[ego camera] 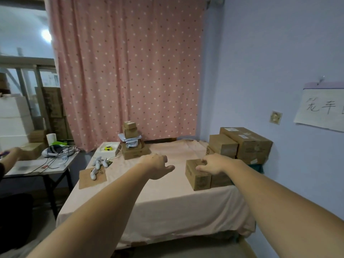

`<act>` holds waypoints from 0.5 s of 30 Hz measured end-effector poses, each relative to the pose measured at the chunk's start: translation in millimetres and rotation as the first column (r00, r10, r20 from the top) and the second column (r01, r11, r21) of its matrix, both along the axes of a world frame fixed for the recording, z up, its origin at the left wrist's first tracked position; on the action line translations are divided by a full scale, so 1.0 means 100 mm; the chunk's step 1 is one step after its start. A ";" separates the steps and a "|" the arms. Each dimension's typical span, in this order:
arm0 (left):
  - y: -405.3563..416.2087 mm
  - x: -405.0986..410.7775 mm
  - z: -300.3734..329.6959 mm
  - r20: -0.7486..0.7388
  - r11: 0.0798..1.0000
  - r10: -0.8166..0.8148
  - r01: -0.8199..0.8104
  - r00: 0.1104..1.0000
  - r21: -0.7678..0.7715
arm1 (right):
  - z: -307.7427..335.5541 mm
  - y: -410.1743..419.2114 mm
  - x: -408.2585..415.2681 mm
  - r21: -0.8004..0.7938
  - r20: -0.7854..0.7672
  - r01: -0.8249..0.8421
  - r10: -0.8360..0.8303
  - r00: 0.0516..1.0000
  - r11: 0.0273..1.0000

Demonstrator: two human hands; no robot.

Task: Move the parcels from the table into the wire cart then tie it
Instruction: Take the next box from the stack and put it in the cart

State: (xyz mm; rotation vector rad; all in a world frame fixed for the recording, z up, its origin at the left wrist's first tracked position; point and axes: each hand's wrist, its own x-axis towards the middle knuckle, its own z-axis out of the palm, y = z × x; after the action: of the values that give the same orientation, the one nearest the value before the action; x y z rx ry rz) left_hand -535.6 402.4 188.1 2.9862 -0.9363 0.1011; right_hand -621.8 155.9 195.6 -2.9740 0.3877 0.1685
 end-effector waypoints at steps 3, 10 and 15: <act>-0.11 0.50 -0.02 0.003 1.000 -0.028 0.028 1.000 0.015 | -0.10 -0.06 0.45 -0.004 0.008 0.018 -0.018 1.000 1.000; -0.41 1.61 -0.15 -0.033 0.988 -0.139 0.141 0.990 0.058 | -0.31 -0.18 1.27 0.029 -0.051 0.135 -0.134 0.990 0.990; -0.81 2.31 -0.24 -0.066 0.967 -0.225 0.231 0.972 0.108 | -0.39 -0.48 1.72 0.063 -0.073 0.213 -0.209 0.975 0.975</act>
State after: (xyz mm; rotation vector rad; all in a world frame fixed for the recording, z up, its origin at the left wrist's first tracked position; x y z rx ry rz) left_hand -305.1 321.5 164.1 2.9368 -1.3137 -0.0362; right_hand -449.9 107.4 156.7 -2.8387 0.6870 0.2517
